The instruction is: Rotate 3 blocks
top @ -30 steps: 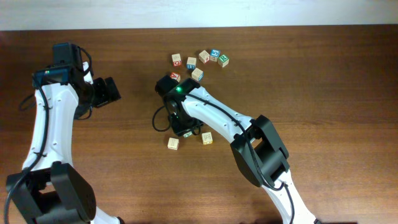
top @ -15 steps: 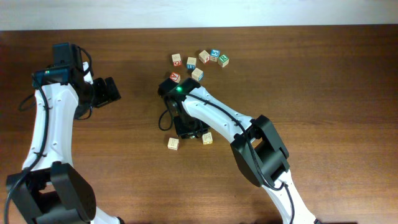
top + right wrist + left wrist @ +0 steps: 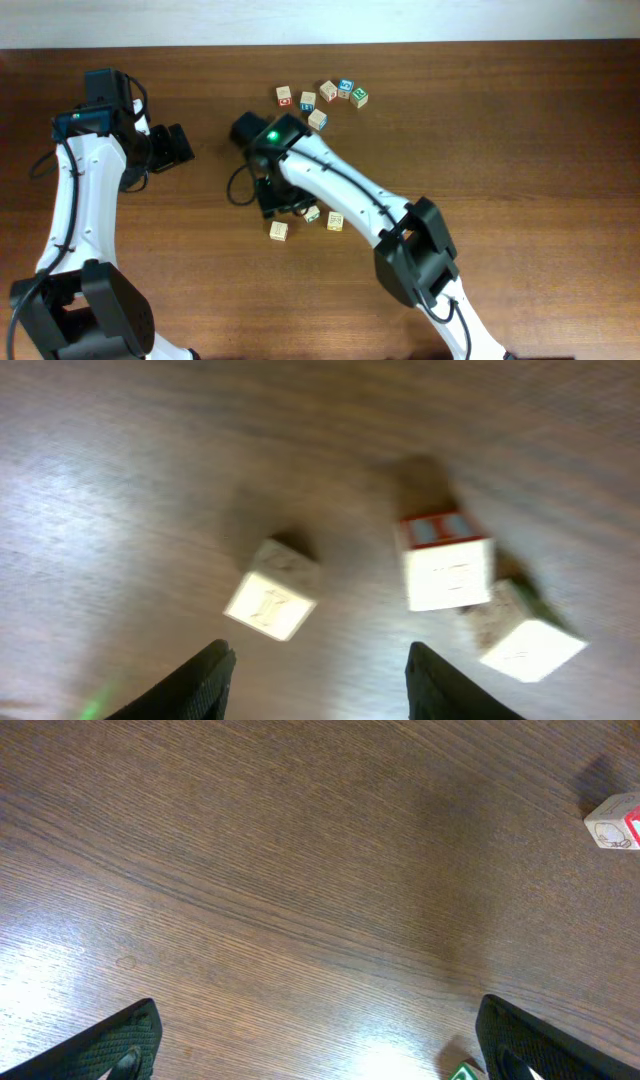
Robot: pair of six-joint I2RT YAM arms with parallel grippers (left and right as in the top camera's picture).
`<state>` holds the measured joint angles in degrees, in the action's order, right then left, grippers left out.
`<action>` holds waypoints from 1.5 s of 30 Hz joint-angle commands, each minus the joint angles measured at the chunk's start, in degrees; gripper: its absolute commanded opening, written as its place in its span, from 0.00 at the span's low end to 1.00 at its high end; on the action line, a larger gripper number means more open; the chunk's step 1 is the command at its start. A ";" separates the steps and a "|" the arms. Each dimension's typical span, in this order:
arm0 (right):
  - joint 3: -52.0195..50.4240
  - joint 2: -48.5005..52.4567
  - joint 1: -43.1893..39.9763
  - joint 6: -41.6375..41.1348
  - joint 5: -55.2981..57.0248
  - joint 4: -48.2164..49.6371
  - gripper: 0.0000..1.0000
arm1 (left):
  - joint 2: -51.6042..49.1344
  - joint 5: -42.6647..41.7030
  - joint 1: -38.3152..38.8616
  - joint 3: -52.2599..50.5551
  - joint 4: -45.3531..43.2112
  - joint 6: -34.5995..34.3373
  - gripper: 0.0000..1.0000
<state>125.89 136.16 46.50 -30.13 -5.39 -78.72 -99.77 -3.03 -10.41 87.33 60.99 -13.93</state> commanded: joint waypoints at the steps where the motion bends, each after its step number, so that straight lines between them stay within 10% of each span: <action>1: -4.20 -0.02 2.27 -11.19 5.20 2.36 0.57 | -0.11 0.85 0.13 0.68 -0.09 0.72 0.99; 9: -10.99 -0.02 3.02 -15.41 5.66 9.27 0.56 | -0.11 0.85 0.13 0.68 -0.09 0.72 0.99; 20: -11.02 -0.02 2.95 -12.41 6.56 9.68 0.25 | -0.11 0.85 0.13 0.68 -0.09 0.72 0.99; 40: -10.88 -0.04 -3.54 2.25 7.80 11.87 0.26 | -0.11 0.83 0.13 0.68 -0.09 0.70 0.99; 45: -6.36 -0.04 -4.09 2.27 7.56 10.01 0.41 | -0.11 0.81 0.13 0.68 -0.09 0.70 0.99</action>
<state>115.61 136.16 43.03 -28.03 1.10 -67.57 -99.77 -2.76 -10.41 87.33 60.99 -13.93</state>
